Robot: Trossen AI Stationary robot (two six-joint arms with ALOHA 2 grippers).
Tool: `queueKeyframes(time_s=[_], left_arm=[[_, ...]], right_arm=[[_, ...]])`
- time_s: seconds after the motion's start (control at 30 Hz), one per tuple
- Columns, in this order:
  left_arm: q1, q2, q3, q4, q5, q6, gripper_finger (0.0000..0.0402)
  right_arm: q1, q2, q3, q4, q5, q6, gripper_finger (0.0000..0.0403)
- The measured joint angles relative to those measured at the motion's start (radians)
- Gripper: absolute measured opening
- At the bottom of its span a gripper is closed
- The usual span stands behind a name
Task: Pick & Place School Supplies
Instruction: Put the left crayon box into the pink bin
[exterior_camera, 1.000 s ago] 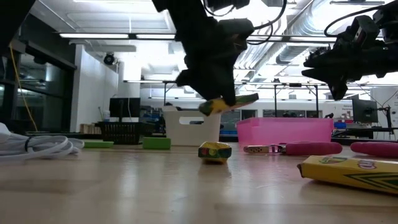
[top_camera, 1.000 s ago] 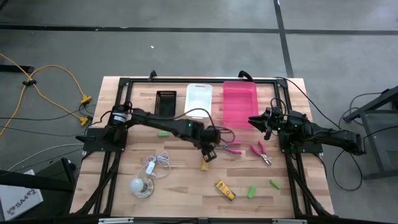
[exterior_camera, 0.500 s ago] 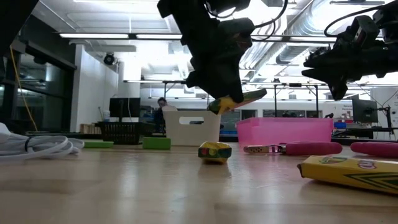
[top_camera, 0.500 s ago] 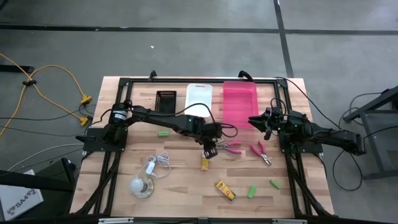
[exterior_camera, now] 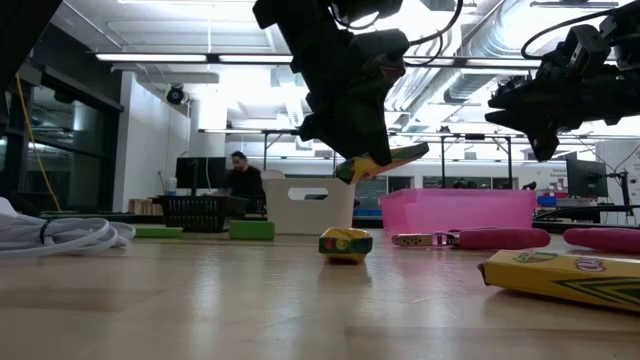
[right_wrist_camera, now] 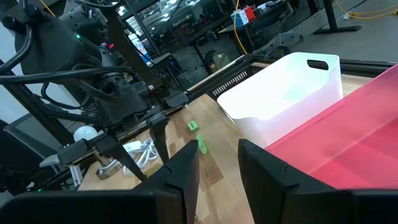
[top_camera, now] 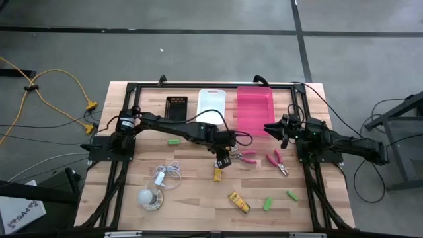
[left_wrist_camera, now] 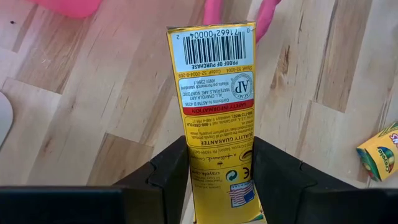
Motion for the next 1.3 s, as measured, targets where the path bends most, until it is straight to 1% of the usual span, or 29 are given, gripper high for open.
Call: queueKeyframes(time_s=[0.13,0.2,0.33,0.5,0.57,0.63,0.67,0.73,0.83,0.93,1.03,1.2,1.3], left_arm=[[0.000,0.000,0.000,0.000,0.000,0.000,0.0154],[0.000,0.000,0.000,0.000,0.000,0.000,0.0154],[0.000,0.000,0.000,0.000,-0.006,-0.001,0.0154],[0.000,0.000,0.000,0.000,-0.007,-0.001,0.0154],[0.000,0.000,0.000,0.000,-0.007,-0.001,0.0154],[0.000,0.000,0.000,0.000,-0.007,-0.001,0.0155],[0.000,0.000,0.000,0.000,-0.007,-0.001,0.0155],[0.000,0.000,0.000,0.000,-0.007,-0.001,0.0155],[0.000,0.000,0.000,0.007,-0.007,0.006,0.0155],[0.000,0.000,0.000,0.014,-0.007,0.008,0.0155],[0.000,0.000,0.000,0.016,-0.007,0.009,0.0155],[0.000,0.000,0.000,0.019,-0.007,0.009,0.0155],[0.000,0.000,0.000,0.019,-0.007,0.009,0.0155]], right_arm=[[0.000,0.000,0.000,0.009,0.021,0.009,0.0100],[0.000,0.000,0.000,0.027,0.022,0.048,0.0100],[0.000,0.000,0.000,0.025,-0.007,0.154,0.0100],[0.000,0.000,0.000,0.034,-0.012,0.178,0.0100],[0.000,0.000,0.000,0.039,-0.056,0.212,0.0100],[0.000,0.000,0.000,0.042,-0.140,0.240,0.0100],[0.002,0.002,0.000,0.056,-0.183,0.252,0.0100],[0.016,0.024,0.000,0.115,-0.222,0.271,0.0101],[0.046,0.071,0.004,0.174,-0.217,0.274,0.0100],[0.084,0.154,0.040,0.167,-0.193,0.267,0.0100],[0.131,0.266,0.076,0.167,-0.169,0.265,0.0100],[0.202,0.479,0.129,0.166,-0.087,0.263,0.0100],[0.224,0.590,0.162,0.192,-0.079,0.260,0.0100]])
